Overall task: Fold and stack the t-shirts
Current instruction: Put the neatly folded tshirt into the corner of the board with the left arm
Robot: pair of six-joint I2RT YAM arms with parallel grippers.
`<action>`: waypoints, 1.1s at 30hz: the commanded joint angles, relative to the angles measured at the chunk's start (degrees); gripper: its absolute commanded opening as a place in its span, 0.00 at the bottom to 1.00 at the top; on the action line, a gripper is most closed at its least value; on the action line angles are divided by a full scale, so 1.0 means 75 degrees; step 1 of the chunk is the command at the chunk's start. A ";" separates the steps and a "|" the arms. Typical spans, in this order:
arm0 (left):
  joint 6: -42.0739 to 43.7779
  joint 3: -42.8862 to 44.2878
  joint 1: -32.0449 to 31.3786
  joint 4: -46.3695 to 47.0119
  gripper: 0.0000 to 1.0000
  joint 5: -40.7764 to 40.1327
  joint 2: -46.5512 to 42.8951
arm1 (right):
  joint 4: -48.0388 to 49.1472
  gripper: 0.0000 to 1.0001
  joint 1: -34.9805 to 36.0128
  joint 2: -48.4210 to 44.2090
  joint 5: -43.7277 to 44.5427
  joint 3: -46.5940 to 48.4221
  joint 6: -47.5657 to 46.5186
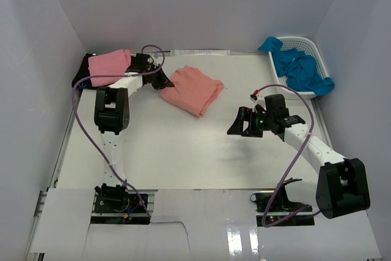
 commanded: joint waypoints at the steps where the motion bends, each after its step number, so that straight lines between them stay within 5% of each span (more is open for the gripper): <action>1: 0.0292 0.1592 0.0291 -0.0677 0.00 0.0487 0.0495 | -0.0292 0.91 -0.0034 -0.0440 0.0007 0.0355 0.0019; 3: 0.0246 0.2392 0.0455 -0.0961 0.00 0.1046 0.1105 | -0.0339 0.92 -0.0034 -0.0558 0.0007 0.0379 0.0042; 6: 0.0105 0.1985 0.0456 -0.1009 0.00 0.1237 0.1084 | -0.0374 0.91 -0.0046 -0.0710 0.0053 0.0391 0.0101; 22: -0.0434 -0.3709 -0.0505 -0.0599 0.01 0.0301 -0.3027 | -0.0632 0.92 -0.0058 -0.0699 -0.0122 0.0848 0.0136; 24: -0.0469 -0.3864 -0.0540 -0.0727 0.19 0.0008 -0.3182 | -0.0632 0.92 -0.0046 -0.0687 -0.0146 0.0848 0.0148; 25: -0.0481 -0.3934 -0.0540 -0.0774 0.38 -0.0074 -0.3229 | -0.0621 0.92 -0.0046 -0.0675 -0.0157 0.0836 0.0148; 28: -0.0434 -0.3865 -0.0540 -0.0962 0.60 -0.0285 -0.3136 | -0.0585 0.92 -0.0046 -0.0687 -0.0216 0.0824 0.0171; 33: -0.0516 -0.3911 -0.0540 -0.0986 0.66 -0.0636 -0.3065 | -0.0632 0.92 -0.0046 -0.0699 -0.0193 0.0813 0.0136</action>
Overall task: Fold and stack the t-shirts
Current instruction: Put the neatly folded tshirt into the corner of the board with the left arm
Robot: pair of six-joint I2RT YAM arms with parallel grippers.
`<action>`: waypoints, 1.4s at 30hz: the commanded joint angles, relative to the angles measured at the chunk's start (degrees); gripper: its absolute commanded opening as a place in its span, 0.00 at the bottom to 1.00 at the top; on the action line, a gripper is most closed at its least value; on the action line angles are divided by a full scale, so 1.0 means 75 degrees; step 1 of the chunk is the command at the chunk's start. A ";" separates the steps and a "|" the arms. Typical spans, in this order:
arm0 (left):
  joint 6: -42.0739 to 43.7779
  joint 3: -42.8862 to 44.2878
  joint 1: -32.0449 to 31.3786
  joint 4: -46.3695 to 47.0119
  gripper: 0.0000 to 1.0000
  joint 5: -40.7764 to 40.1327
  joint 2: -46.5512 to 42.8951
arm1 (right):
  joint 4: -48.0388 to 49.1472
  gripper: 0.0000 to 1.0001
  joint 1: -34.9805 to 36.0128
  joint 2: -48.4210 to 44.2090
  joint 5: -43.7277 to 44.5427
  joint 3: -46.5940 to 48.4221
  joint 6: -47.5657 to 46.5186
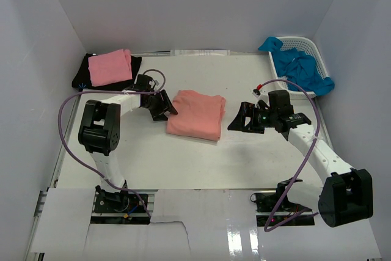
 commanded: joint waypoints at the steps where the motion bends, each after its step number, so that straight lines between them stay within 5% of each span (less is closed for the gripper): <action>1: -0.0053 -0.0041 0.0025 -0.0062 0.67 -0.0442 -0.0276 | 0.0032 0.92 -0.0040 -0.0110 -0.0129 0.0262 -0.0021; 6: -0.0018 -0.0076 0.0002 0.0078 0.75 -0.0549 -0.0066 | -0.0014 0.92 -0.0040 -0.0110 -0.0129 0.0309 -0.0009; 15: 0.0170 0.0298 -0.0455 0.0184 0.72 -0.0267 0.0965 | -0.0038 0.92 -0.0040 -0.0098 -0.0093 0.0320 0.0002; 19: 0.0170 0.0380 -0.0502 0.0161 0.61 -0.0244 0.1317 | -0.0073 0.93 -0.0040 -0.0145 -0.0082 0.0309 0.0002; 22: 0.0182 0.0404 -0.0502 0.0055 0.32 -0.0289 0.1458 | -0.0096 0.92 -0.0040 -0.0180 -0.0058 0.0309 0.0002; 23: 0.0193 0.0404 -0.0502 0.0009 0.11 -0.0429 0.1458 | -0.0096 0.92 -0.0040 -0.0192 -0.0081 0.0320 0.0002; 24: 0.0193 0.0404 -0.0502 -0.0015 0.02 -0.0489 0.1458 | -0.0096 0.92 -0.0040 -0.0192 -0.0082 0.0332 0.0002; 31: 0.0135 0.0895 -0.0269 -0.0120 0.00 -0.0490 0.1809 | -0.0120 0.93 -0.0040 -0.0227 -0.0105 0.0344 0.0002; 38: 0.0473 0.4032 0.0399 -0.0905 0.00 -0.0208 0.3390 | -0.0155 0.93 -0.0040 -0.0368 -0.0128 0.0309 0.0002; 40: 0.0719 0.6170 0.0622 -0.1338 0.00 -0.0103 0.4104 | -0.0202 0.93 -0.0040 -0.0438 -0.0117 0.0297 0.0002; 42: 0.0802 0.7109 0.0867 -0.1689 0.00 -0.0033 0.4724 | -0.0260 0.93 -0.0040 -0.0497 -0.0105 0.0274 -0.0009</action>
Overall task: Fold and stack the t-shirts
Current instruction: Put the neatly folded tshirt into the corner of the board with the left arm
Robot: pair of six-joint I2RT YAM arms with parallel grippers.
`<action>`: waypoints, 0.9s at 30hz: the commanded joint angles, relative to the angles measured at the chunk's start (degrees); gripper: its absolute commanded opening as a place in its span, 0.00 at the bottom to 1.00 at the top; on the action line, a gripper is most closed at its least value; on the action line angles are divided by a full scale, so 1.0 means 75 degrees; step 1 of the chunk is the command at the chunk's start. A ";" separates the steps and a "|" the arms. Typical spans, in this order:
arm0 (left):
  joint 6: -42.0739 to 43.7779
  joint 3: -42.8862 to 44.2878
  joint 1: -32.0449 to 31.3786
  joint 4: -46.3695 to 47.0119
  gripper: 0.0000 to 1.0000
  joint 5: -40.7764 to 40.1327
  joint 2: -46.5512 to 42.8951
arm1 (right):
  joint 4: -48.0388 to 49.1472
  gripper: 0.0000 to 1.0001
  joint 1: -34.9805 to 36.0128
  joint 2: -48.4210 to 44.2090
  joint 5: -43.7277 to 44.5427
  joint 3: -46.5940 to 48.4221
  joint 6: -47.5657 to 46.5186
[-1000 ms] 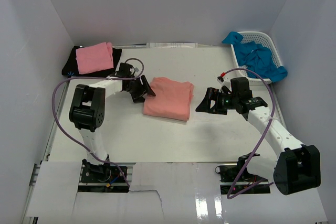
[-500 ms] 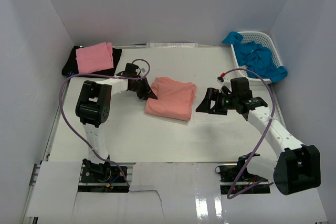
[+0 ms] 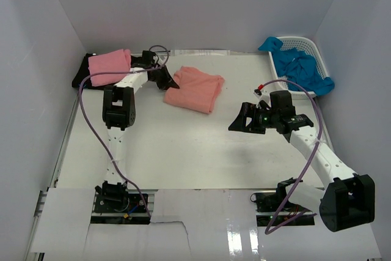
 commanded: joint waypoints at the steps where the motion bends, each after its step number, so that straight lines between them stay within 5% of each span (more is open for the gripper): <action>1: 0.0526 0.1650 0.0618 -0.0650 0.00 -0.0622 0.0767 | -0.0103 0.93 -0.0052 -0.0287 -0.0093 0.0259 -0.0024; 11: 0.0338 0.1806 0.1930 0.0298 0.00 0.0936 0.0464 | -0.0302 0.93 -0.0052 -0.0510 -0.0058 0.0235 -0.0012; 17: -0.0505 0.1313 0.2107 0.1668 0.00 0.2167 0.0054 | -0.0466 0.93 -0.0052 -0.0416 -0.0047 0.0527 -0.0012; 27: -0.0974 0.1910 0.2154 0.2503 0.00 0.2650 -0.0310 | -0.0537 0.93 -0.0052 -0.0522 0.0000 0.0411 -0.0036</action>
